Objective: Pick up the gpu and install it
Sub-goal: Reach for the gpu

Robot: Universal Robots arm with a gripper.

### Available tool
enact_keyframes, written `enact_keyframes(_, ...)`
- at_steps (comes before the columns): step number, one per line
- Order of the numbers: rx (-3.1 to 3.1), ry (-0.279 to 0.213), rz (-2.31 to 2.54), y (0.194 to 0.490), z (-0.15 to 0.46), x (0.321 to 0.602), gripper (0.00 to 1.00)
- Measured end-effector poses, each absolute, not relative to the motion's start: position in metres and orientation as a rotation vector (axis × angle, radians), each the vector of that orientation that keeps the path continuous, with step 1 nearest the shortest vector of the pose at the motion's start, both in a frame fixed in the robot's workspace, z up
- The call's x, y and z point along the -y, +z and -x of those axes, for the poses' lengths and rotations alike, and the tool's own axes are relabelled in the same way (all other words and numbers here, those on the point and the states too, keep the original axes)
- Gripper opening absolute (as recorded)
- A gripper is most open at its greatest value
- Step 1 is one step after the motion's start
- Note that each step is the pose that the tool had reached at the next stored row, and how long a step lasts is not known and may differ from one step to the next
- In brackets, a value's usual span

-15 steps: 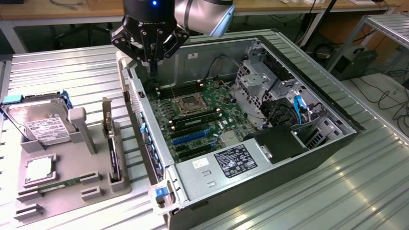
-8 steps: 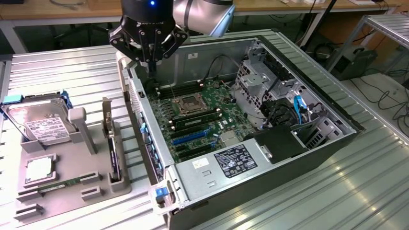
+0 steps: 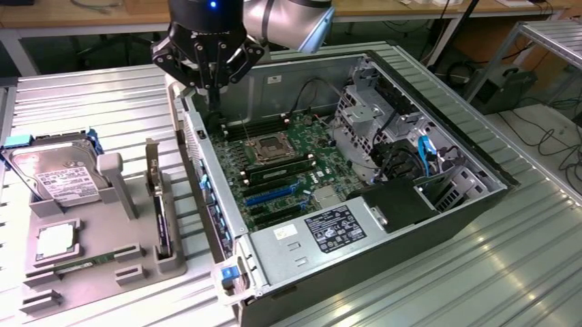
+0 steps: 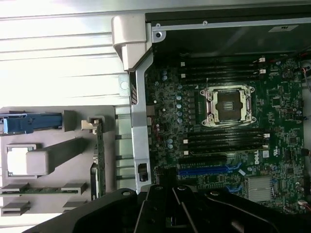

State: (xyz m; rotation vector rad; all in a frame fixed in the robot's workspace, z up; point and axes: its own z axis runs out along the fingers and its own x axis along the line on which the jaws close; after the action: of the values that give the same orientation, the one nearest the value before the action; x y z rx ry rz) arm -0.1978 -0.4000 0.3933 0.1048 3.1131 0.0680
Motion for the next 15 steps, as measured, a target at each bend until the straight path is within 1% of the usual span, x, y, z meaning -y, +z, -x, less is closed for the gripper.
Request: enact_keyframes(15,-3.113,0.068,-0.105,0.3933,0.2039,0.4,0.11)
